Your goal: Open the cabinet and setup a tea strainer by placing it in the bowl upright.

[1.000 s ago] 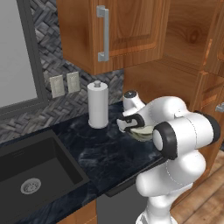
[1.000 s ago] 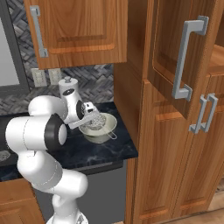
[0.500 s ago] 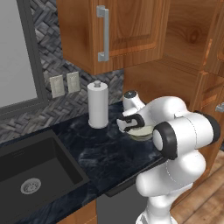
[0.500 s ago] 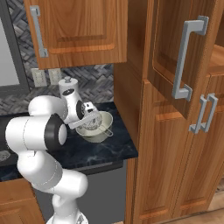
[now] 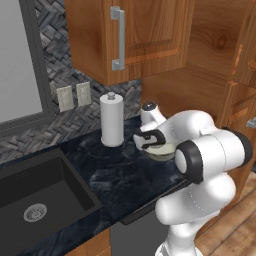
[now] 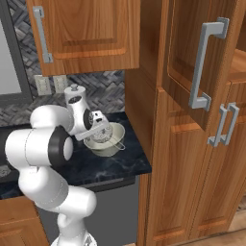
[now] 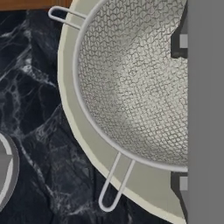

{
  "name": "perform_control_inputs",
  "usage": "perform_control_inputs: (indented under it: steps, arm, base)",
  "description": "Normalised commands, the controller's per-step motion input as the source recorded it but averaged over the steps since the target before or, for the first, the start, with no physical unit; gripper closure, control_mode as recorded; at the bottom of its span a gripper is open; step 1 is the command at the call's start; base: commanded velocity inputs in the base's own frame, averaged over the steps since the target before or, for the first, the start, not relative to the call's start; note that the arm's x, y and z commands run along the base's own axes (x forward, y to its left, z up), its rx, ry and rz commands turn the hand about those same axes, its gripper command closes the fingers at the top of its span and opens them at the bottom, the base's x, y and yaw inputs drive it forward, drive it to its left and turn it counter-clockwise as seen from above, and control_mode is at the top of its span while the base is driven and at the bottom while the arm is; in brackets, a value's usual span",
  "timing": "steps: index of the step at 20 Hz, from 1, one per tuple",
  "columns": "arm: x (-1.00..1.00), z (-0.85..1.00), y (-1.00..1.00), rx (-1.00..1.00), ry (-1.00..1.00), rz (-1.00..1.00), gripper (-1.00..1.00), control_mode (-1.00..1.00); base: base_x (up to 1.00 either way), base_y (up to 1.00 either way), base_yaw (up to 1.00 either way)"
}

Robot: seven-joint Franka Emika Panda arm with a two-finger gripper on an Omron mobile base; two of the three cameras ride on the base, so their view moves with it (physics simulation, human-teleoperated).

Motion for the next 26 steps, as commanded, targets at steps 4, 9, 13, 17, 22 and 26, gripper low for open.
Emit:
perform_control_inputs:
  steps: [4,9,13,17,22,26]
  arm:
    - [0.00,0.24,0.00,0.00,0.00,0.00,-1.00,-1.00]
    - [-0.03,0.28,0.00,0.00,0.00,0.00,-1.00,-1.00]
    - [-0.18,0.40,-0.02,0.00,0.01,-0.01,-1.00,-1.00]
    - [-0.52,0.46,-0.12,0.03,0.00,-0.10,-1.00,-1.00]
    - [-0.91,0.44,-0.28,0.06,0.00,-0.23,-1.00,-1.00]
    - [-1.00,0.65,-0.22,0.13,-0.04,-0.20,-1.00,-1.00]
  base:
    - [0.00,0.00,0.00]
    - [0.00,0.00,0.00]
    - [0.00,0.00,0.00]
    - [0.00,0.00,0.00]
    - [0.00,0.00,0.00]
    - [0.00,0.00,0.00]
